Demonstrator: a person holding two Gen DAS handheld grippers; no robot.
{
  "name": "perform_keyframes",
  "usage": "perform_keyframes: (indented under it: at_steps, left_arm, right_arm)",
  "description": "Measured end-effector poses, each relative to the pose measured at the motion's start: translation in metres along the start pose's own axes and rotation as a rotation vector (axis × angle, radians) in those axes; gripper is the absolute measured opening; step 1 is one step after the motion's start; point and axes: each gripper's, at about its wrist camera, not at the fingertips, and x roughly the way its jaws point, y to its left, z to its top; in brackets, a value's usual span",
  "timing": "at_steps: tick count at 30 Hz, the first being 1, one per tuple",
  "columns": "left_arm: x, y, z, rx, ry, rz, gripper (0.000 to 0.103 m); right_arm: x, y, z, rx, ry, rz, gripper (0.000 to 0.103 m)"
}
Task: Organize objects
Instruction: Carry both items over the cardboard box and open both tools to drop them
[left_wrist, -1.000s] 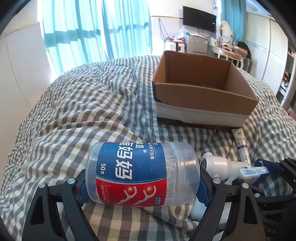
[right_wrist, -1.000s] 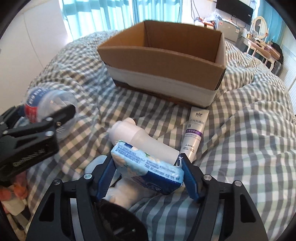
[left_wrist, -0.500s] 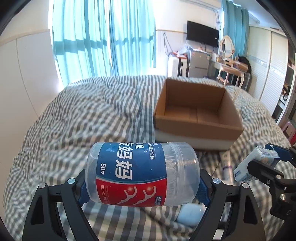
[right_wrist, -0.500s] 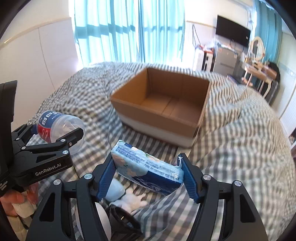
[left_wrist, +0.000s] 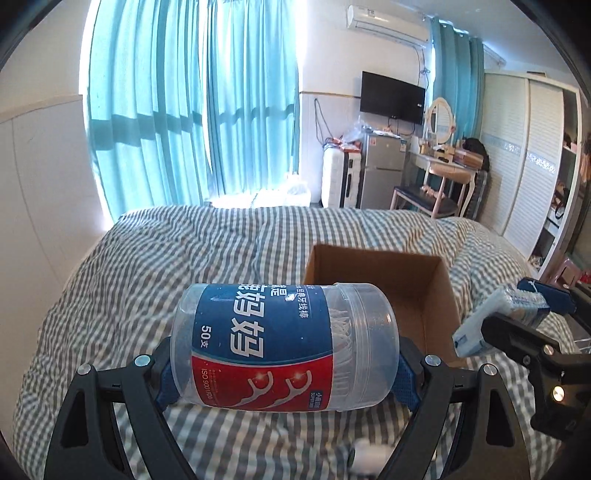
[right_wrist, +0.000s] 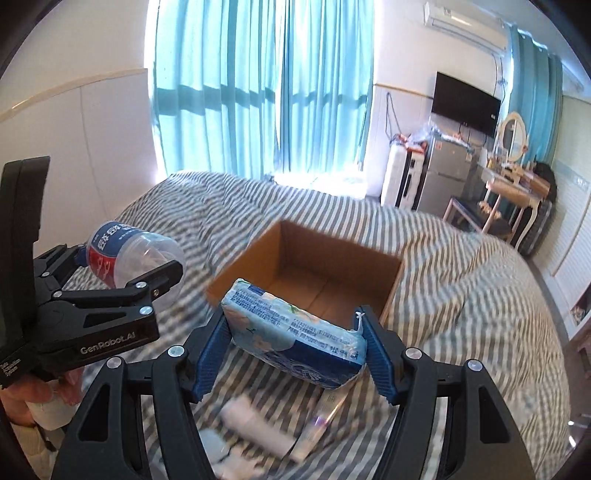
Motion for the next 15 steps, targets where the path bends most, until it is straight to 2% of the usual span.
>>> perform_keyframes:
  at_steps: [3, 6, 8, 12, 15]
  left_arm:
    - [0.019, -0.002, 0.021, 0.027, -0.018, -0.003, 0.089]
    - [0.046, -0.006, 0.036, 0.061, -0.027, -0.054, 0.089]
    - [0.068, -0.009, 0.042, 0.080, -0.016, -0.057, 0.089]
    - [0.110, -0.019, 0.046, 0.105, 0.013, -0.097, 0.089]
    - [0.135, -0.030, 0.044, 0.136, 0.035, -0.124, 0.089]
  right_arm:
    - [0.020, -0.010, 0.026, 0.003, -0.011, -0.009, 0.067]
    - [0.045, -0.020, 0.052, 0.005, -0.013, -0.021, 0.067]
    - [0.064, -0.025, 0.067, -0.003, -0.014, -0.030, 0.067]
    - [0.106, -0.038, 0.082, 0.004, 0.012, -0.030, 0.067]
    - [0.142, -0.051, 0.078, 0.027, 0.059, -0.021, 0.067]
